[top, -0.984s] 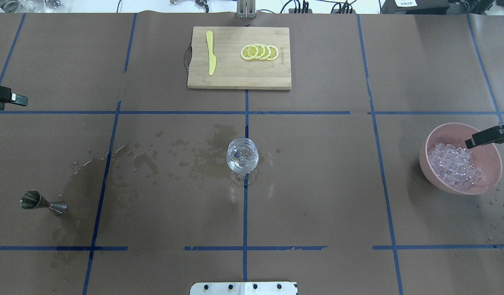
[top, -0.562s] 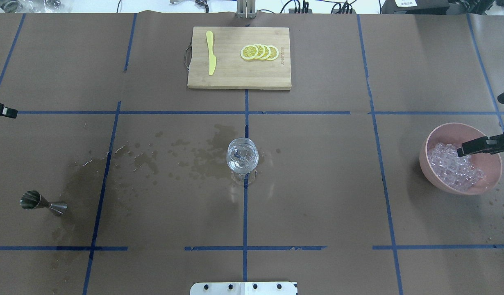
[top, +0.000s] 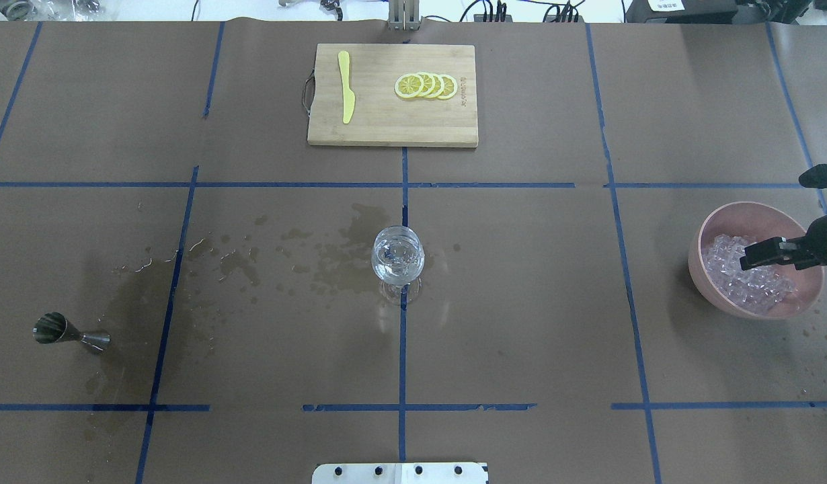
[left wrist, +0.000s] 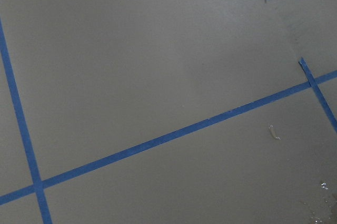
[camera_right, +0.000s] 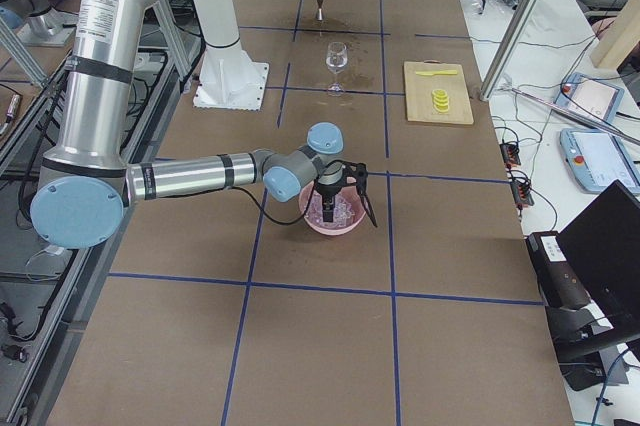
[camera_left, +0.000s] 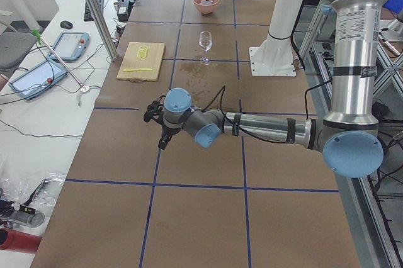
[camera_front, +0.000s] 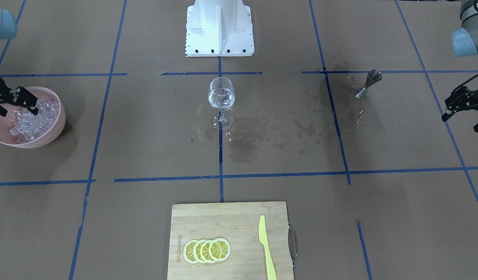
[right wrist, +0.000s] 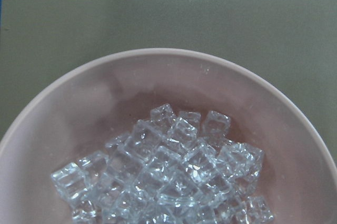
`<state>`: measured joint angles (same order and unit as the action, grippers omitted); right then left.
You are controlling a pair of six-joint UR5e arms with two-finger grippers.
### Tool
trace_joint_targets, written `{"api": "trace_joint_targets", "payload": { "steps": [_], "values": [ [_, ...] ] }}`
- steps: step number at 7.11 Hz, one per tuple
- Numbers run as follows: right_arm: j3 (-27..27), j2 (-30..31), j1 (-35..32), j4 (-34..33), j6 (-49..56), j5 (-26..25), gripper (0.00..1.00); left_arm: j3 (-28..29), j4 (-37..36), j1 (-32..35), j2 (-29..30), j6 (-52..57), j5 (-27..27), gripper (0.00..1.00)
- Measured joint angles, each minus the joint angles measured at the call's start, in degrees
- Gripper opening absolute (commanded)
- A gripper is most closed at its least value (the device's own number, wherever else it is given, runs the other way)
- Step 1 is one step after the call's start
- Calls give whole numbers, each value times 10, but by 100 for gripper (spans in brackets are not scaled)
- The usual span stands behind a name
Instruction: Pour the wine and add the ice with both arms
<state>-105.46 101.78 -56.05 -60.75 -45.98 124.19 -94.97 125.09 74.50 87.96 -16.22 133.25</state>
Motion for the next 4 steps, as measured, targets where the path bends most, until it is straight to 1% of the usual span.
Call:
{"api": "trace_joint_targets", "payload": {
  "steps": [1, 2, 3, 4],
  "values": [
    [4, -4, 5, 0, -3, 0, 93, -7, -1, 3, -8, 2, -1, 100],
    [10, -14, 9, 0, -4, -1, 90, -16, -1, 4, -19, 3, -1, 100],
    [17, -26, 10, 0, -4, -2, 64, -24, -1, 6, -26, 3, -2, 100],
    [22, -32, 11, 0, -4, -2, 31, -28, 0, 7, -30, 3, -2, 100]
  ]
}}
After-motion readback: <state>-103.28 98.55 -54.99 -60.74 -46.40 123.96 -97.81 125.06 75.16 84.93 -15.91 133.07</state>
